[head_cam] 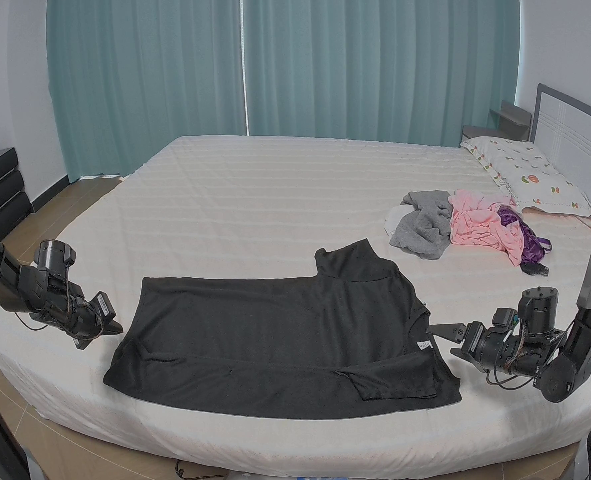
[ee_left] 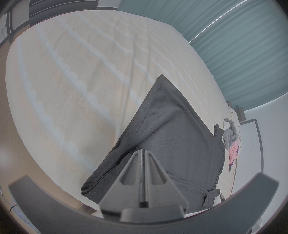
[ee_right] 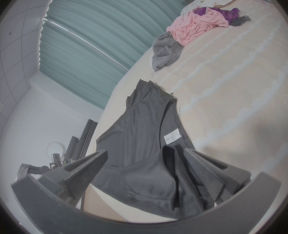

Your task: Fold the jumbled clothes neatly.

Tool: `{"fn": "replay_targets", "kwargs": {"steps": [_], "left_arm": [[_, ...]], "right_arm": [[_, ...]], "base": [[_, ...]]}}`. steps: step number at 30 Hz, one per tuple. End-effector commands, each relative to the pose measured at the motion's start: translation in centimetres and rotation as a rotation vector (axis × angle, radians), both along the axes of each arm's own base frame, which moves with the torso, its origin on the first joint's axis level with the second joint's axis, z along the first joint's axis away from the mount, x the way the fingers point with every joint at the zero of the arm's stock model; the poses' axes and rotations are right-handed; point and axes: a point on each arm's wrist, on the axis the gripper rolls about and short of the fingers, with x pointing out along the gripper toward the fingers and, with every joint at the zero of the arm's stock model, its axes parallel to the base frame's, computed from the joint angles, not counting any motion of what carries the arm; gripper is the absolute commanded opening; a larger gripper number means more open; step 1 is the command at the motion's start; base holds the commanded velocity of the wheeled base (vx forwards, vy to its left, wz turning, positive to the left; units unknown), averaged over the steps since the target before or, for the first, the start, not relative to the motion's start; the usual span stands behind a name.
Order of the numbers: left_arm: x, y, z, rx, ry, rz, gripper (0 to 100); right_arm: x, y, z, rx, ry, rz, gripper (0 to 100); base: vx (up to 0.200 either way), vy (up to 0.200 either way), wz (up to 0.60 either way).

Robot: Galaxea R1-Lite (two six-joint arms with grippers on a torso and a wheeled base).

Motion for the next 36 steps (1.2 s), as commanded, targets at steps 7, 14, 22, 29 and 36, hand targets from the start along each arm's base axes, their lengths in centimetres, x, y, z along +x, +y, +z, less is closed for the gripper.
{"fn": "replay_targets", "kwargs": {"steps": [7,14,22,29,36], "left_arm": [[-0.2,-0.1,0.1,-0.011,-0.001,-0.001,0],[-0.1,-0.1,0.1,-0.013,-0.002,-0.002,0],[-0.1,-0.1,0.2,-0.012,-0.009,-0.003,100],[0.2,-0.2,0.2,-0.013,-0.017,-0.014,100],[0.7,-1.7,0.2,-0.054,-0.028,-0.082,100]], "right_arm": [[2.0,1.0,-2.7,-0.025,0.035,0.036,100],[3.2,1.5,-3.9,-0.035,0.035,0.048,100],[2.7,1.5,-4.4,-0.079,0.035,0.080,0],[2.8,1.3,-4.3,-0.086,0.017,0.078,0],[2.8,1.3,-4.3,-0.092,0.012,0.066,0]], "base": [[0.000,0.000,0.00],[0.000,0.000,0.00],[0.000,0.000,0.00],[0.000,0.000,0.00],[0.000,0.000,0.00]]}}
